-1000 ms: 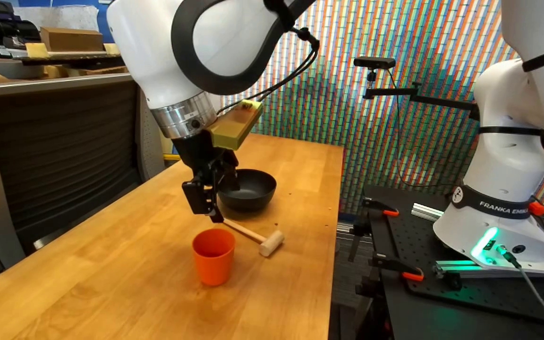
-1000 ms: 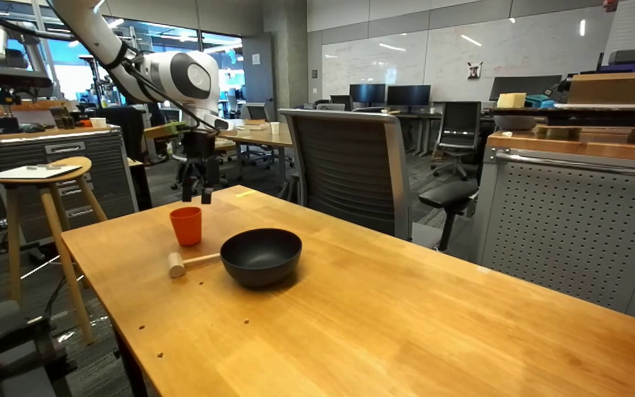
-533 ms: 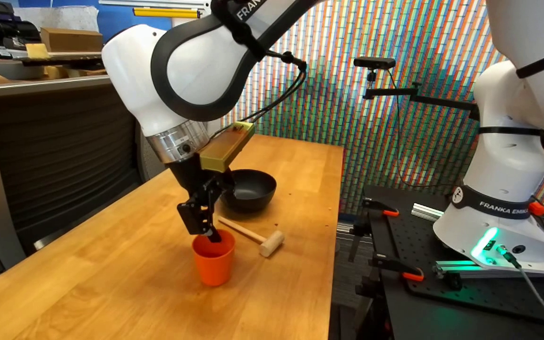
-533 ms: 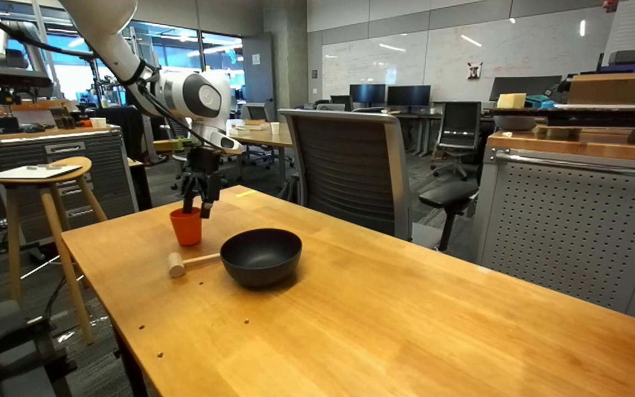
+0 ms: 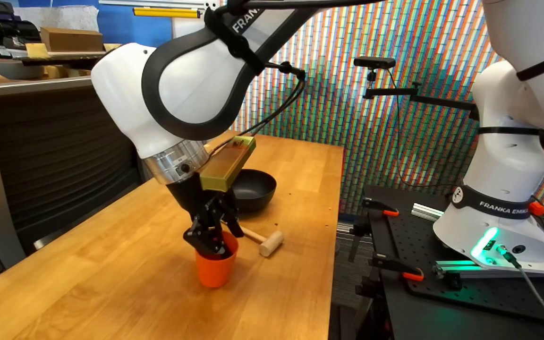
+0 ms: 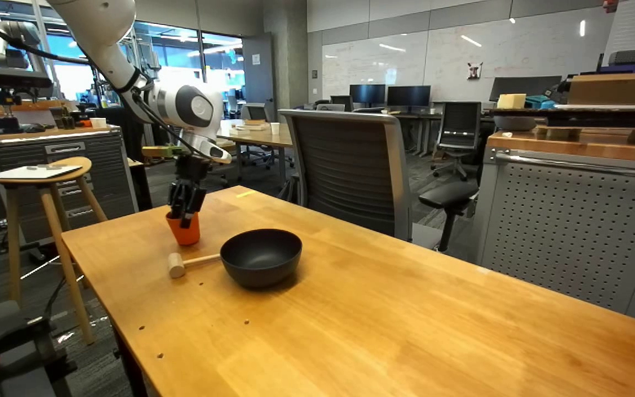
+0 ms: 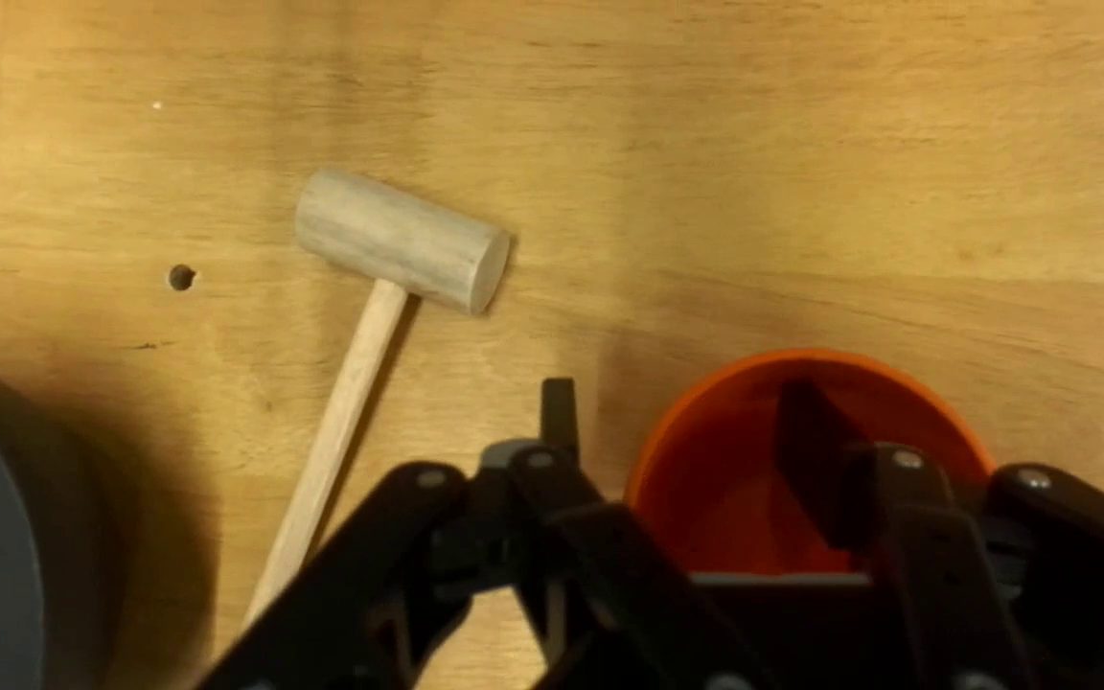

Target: Put the orange cup inside the black bowl

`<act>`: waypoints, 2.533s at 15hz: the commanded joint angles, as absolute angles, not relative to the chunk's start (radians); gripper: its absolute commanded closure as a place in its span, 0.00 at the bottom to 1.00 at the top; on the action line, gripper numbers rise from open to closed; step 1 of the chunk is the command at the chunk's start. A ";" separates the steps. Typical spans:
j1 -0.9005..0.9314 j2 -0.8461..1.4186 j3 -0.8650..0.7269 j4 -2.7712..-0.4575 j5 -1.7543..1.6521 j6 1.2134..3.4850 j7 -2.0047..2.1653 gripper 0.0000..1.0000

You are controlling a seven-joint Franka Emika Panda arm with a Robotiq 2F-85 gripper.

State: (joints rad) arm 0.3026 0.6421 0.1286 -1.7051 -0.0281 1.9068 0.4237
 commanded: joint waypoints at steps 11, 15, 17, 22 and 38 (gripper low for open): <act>0.273 0.582 0.092 -1.668 -0.022 1.865 0.347 0.99; 0.241 0.446 0.029 -1.694 -0.054 1.888 0.392 0.99; 0.210 0.376 0.000 -1.699 -0.060 1.883 0.403 0.99; 0.107 0.282 -0.051 -1.751 -0.030 1.854 0.428 0.99; 0.010 0.517 -0.058 -1.838 0.131 1.933 0.372 0.99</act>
State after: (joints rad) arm 0.0301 0.5107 -0.0586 -1.8363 0.1017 1.8991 0.4053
